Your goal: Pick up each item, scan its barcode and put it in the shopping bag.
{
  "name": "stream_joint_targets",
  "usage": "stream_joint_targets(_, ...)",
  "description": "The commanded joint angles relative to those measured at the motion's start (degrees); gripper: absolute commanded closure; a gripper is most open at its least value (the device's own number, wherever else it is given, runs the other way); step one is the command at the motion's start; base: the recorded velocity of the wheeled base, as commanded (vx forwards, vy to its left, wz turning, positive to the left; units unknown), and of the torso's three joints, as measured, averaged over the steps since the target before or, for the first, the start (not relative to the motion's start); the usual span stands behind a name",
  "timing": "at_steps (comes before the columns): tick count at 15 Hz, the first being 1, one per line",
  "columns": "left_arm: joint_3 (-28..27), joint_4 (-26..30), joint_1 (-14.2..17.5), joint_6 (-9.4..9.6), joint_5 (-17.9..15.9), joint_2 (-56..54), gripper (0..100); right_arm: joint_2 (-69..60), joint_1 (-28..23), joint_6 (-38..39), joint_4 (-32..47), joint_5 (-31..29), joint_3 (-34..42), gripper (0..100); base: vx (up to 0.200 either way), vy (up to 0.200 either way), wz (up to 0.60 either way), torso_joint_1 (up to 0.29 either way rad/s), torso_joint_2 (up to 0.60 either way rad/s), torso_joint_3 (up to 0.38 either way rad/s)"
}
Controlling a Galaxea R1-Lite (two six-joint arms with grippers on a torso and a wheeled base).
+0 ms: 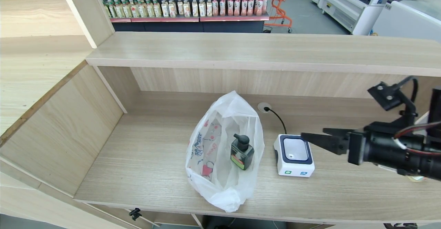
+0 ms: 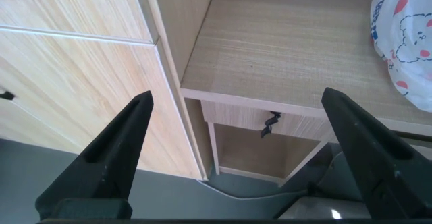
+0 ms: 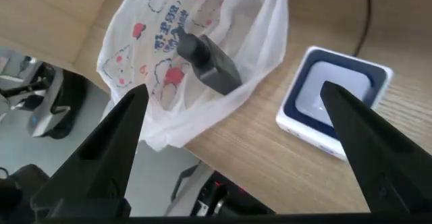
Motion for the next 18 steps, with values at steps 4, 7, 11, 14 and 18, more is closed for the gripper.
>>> stream_joint_targets(4,0.0,0.0,-0.1,-0.01,0.1,0.0,0,-11.2,-6.3,-1.2,1.7,-1.0,5.5,0,0.000,0.000,0.00,0.000,0.00,0.000)
stream_joint_targets(7,0.0,0.0,-0.1,-0.01,0.0,0.1,0,-11.0,-7.5,-1.2,1.7,-1.0,5.5,0,-0.133,0.000,0.00,0.000,0.00,0.003)
stream_joint_targets(11,0.0,0.0,0.0,-0.10,0.0,0.0,0,-11.3,-10.7,-2.3,1.7,-1.2,8.0,0,-0.150,0.000,0.00,0.005,0.00,-0.001)
stream_joint_targets(14,0.0,0.0,0.0,-0.10,0.0,0.2,0,-11.3,-12.3,-2.4,1.7,-1.7,9.0,0,0.000,-0.067,0.00,0.002,0.00,0.002)
stream_joint_targets(18,0.0,0.0,0.0,-0.10,0.0,0.1,0,-11.2,-12.5,-2.3,1.7,-8.5,10.4,0,0.000,-0.200,0.00,0.004,0.01,0.000)
